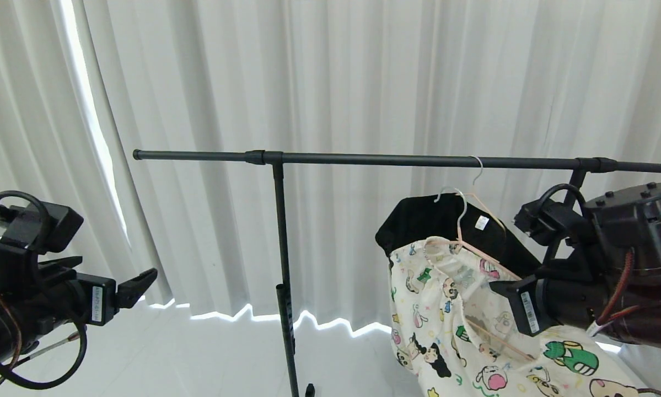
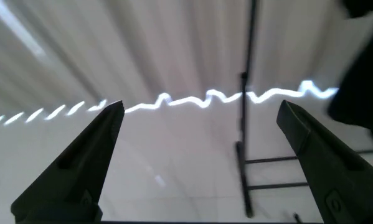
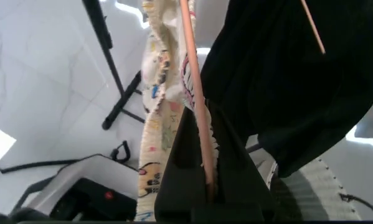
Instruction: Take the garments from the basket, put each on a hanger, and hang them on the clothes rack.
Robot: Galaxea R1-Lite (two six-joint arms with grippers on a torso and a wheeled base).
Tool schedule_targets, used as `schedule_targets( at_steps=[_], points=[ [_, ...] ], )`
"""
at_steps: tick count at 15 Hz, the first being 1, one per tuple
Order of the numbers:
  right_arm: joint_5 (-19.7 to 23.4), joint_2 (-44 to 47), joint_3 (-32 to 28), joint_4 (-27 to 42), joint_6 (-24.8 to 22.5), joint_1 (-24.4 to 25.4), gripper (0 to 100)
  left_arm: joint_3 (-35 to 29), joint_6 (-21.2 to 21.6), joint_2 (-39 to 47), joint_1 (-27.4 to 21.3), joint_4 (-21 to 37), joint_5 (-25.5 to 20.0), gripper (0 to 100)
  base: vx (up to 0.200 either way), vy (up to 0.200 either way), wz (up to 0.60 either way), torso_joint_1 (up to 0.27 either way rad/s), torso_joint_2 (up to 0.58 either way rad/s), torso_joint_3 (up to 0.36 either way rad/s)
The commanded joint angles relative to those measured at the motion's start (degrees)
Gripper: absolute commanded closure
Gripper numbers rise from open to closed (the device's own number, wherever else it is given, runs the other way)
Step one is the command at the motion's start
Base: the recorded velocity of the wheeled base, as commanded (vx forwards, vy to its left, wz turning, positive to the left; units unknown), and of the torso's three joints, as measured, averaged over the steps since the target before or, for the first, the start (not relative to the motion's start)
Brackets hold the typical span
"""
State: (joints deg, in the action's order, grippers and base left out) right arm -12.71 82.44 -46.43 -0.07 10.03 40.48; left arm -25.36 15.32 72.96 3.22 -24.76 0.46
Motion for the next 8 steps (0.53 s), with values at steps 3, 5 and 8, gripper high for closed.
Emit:
schedule_targets(
  at_steps=[3, 5, 8],
  points=[
    [-4.9, 5.8, -6.5, -2.7, 5.8, 0.7, 100, -0.8, 0.3, 3.8, -2.0, 0.0, 2.1, 0, 0.0, 0.0, 0.0, 0.0, 0.0, 0.0],
    [-4.9, 6.1, -6.3, -6.3, 5.8, 0.6, 100, -1.0, 0.4, 3.4, -3.0, -0.6, 2.1, 0, 0.0, 0.0, 0.0, 0.0, 0.0, 0.0],
    [-5.0, 6.4, -6.3, -8.5, 5.6, 0.5, 100, -0.9, 0.3, 3.3, -4.6, -2.2, 2.0, 0, 0.0, 0.0, 0.0, 0.0, 0.0, 0.0]
  ],
)
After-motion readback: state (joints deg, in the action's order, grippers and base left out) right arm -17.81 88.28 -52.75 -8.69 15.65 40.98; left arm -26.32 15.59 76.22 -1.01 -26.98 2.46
